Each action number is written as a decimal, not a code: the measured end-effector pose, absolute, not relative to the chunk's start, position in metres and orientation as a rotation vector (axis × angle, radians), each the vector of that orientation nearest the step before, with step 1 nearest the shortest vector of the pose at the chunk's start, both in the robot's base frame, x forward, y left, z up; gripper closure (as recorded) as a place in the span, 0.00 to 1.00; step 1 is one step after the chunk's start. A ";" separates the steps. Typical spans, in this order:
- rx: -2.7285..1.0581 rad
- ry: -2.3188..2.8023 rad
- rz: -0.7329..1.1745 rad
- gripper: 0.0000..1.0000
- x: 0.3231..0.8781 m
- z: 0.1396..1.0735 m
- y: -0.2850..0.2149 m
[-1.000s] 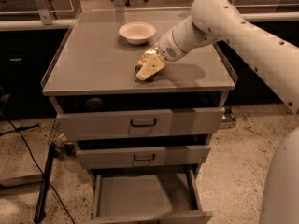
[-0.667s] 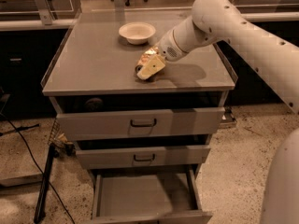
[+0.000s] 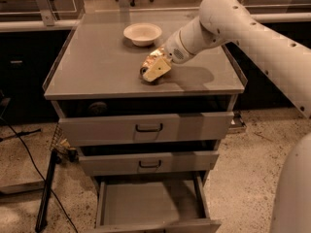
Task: Place orange can into bottom drawer
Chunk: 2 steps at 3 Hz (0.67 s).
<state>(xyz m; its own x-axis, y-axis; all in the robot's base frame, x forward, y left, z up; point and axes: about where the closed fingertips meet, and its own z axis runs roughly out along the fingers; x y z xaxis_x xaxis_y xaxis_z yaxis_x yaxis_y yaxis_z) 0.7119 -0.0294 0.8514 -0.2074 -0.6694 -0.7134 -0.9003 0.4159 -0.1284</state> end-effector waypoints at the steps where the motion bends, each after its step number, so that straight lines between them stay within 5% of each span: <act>1: -1.339 1.951 0.413 1.00 0.709 0.854 -0.031; 2: -1.372 1.917 0.415 1.00 0.697 0.865 -0.035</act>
Offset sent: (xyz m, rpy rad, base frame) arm -0.0277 -0.0155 0.0310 -0.0018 -0.0504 0.0696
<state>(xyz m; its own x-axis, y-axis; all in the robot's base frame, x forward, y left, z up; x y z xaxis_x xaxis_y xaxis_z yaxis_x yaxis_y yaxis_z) 0.6972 -0.0346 0.8652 -0.1642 -0.6775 -0.7170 -0.9135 0.3787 -0.1487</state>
